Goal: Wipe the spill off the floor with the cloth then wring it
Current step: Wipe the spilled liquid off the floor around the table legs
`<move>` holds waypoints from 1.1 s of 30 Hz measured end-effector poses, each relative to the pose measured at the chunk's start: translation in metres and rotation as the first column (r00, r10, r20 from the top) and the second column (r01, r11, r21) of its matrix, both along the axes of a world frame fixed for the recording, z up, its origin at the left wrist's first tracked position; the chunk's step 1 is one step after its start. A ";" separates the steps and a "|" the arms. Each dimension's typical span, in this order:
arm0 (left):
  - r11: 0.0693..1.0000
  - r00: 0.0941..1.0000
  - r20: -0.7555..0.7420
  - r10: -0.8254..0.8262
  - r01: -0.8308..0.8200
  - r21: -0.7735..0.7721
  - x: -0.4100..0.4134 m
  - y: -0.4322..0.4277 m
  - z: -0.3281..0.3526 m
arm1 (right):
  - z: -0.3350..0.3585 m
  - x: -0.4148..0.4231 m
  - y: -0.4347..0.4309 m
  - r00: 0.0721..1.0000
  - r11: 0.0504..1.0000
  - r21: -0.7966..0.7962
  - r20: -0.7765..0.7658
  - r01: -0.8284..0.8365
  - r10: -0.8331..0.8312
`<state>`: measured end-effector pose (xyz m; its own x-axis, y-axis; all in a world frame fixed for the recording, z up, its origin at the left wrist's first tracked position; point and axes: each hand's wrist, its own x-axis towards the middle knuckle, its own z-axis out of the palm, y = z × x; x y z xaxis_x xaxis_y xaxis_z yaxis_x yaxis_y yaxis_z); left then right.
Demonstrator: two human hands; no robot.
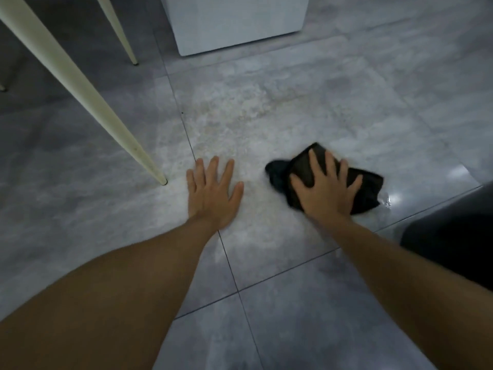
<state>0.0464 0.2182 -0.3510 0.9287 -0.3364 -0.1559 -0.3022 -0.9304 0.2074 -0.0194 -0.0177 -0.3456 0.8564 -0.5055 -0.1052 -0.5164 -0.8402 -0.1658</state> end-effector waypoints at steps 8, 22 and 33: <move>0.994 0.995 0.038 0.094 -0.097 0.059 0.000 0.000 -0.008 | -0.013 -0.015 0.022 0.961 0.963 -0.085 0.086 -0.257 0.264; 0.991 0.998 0.041 0.056 -0.060 0.121 0.003 0.001 -0.013 | -0.007 0.080 0.081 0.940 0.941 -0.020 0.042 -0.337 0.338; 0.992 0.998 0.025 0.049 -0.051 0.113 0.004 -0.002 -0.011 | -0.005 0.118 0.093 0.931 0.931 0.007 0.004 -0.366 0.366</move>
